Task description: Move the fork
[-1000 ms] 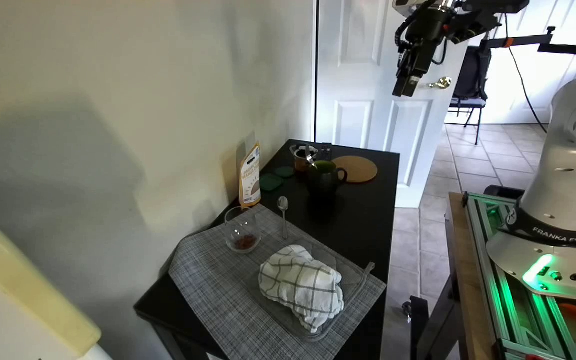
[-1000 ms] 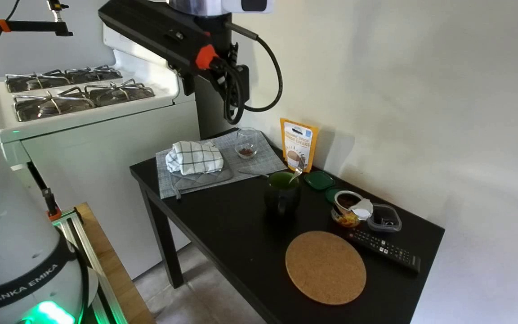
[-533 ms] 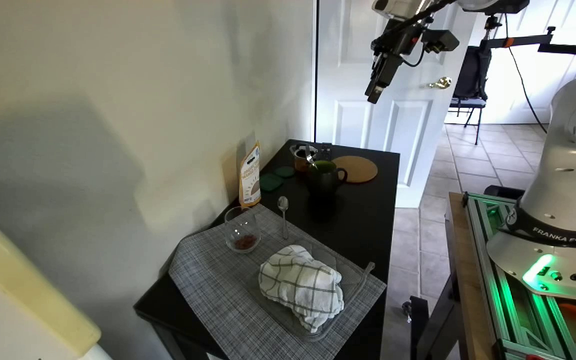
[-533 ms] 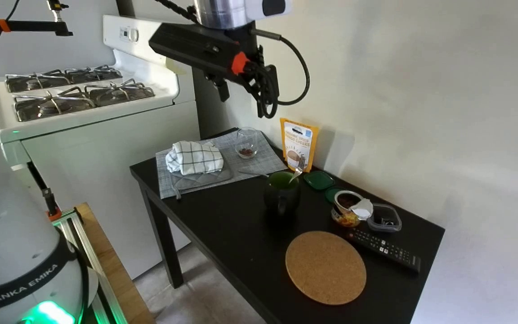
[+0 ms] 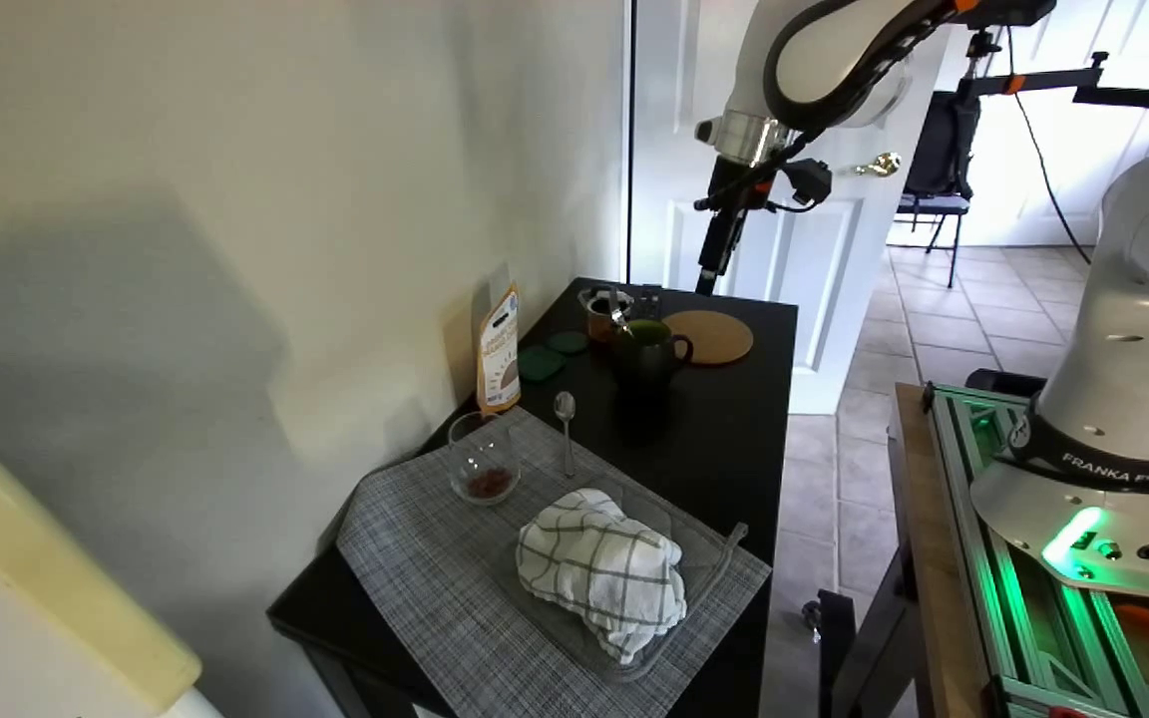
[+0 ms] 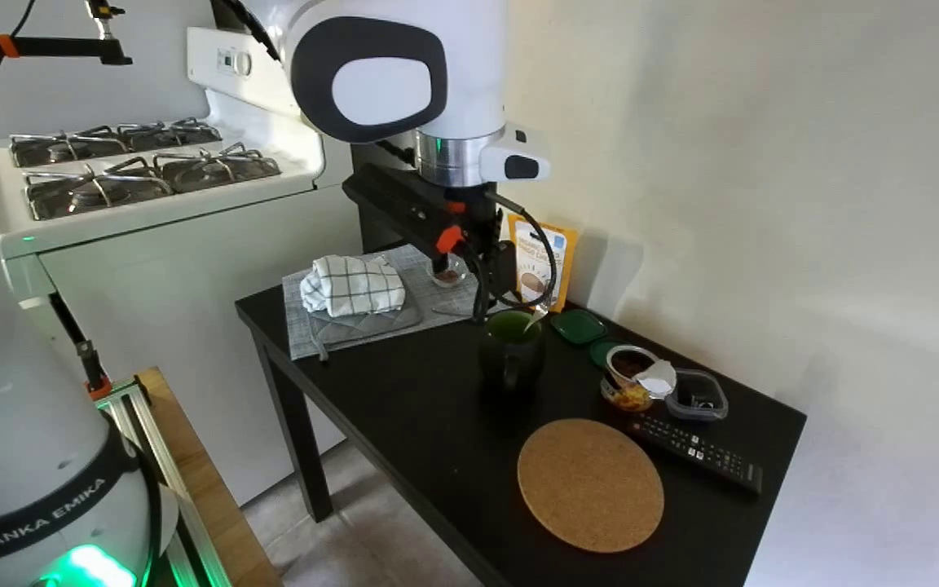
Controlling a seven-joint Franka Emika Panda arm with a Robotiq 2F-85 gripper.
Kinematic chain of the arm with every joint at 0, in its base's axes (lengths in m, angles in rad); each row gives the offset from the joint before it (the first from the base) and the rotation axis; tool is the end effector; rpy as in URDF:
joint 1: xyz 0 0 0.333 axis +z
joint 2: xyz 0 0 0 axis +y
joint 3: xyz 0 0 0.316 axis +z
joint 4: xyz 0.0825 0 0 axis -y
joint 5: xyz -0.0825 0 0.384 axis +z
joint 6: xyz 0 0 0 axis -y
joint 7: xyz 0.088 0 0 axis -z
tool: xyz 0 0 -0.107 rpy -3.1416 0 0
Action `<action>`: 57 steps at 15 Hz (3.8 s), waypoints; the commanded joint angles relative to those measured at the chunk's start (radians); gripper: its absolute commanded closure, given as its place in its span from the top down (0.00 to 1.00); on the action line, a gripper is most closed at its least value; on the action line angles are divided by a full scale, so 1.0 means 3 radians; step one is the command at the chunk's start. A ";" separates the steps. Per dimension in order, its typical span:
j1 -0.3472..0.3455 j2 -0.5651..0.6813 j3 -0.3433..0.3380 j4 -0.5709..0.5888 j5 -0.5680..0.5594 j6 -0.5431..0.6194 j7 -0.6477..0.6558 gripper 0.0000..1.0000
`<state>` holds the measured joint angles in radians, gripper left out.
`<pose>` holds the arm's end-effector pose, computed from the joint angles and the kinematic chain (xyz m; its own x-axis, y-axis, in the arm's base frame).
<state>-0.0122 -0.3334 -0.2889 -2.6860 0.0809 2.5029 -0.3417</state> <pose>0.3913 -0.1172 0.3486 0.9850 -0.0207 0.1711 -0.0040 -0.9952 -0.0976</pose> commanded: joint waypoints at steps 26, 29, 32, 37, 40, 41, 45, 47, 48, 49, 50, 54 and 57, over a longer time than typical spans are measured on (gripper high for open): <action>-0.0240 0.1629 0.0456 0.0911 0.0759 0.0821 -0.0236 0.66; -0.0328 0.1751 0.0621 0.1007 0.0719 0.0819 -0.0192 0.52; -0.0396 0.1821 0.0732 0.1042 0.0696 0.0817 -0.0163 0.47; -0.0507 0.1828 0.0787 0.1020 0.0716 0.0848 -0.0138 0.44; -0.0560 0.1839 0.0790 0.0989 0.0715 0.0856 -0.0136 0.41; -0.0570 0.1850 0.0795 0.0981 0.0710 0.0858 -0.0132 0.36; -0.0571 0.1902 0.0832 0.0981 0.0695 0.0960 -0.0105 0.32; -0.0542 0.1941 0.0838 0.0986 0.0616 0.1106 -0.0035 0.27; -0.0527 0.1964 0.0839 0.0988 0.0568 0.1176 0.0009 0.23; -0.0508 0.1987 0.0832 0.0989 0.0509 0.1250 0.0071 0.25; -0.0491 0.2012 0.0825 0.0994 0.0451 0.1294 0.0122 0.24; -0.0450 0.2059 0.0811 0.0998 0.0231 0.1356 0.0319 0.00; -0.0438 0.1950 0.0826 0.0923 0.0123 0.1332 0.0372 0.02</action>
<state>-0.1512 0.2708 -0.0436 -2.3831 0.1575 2.8810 -0.2707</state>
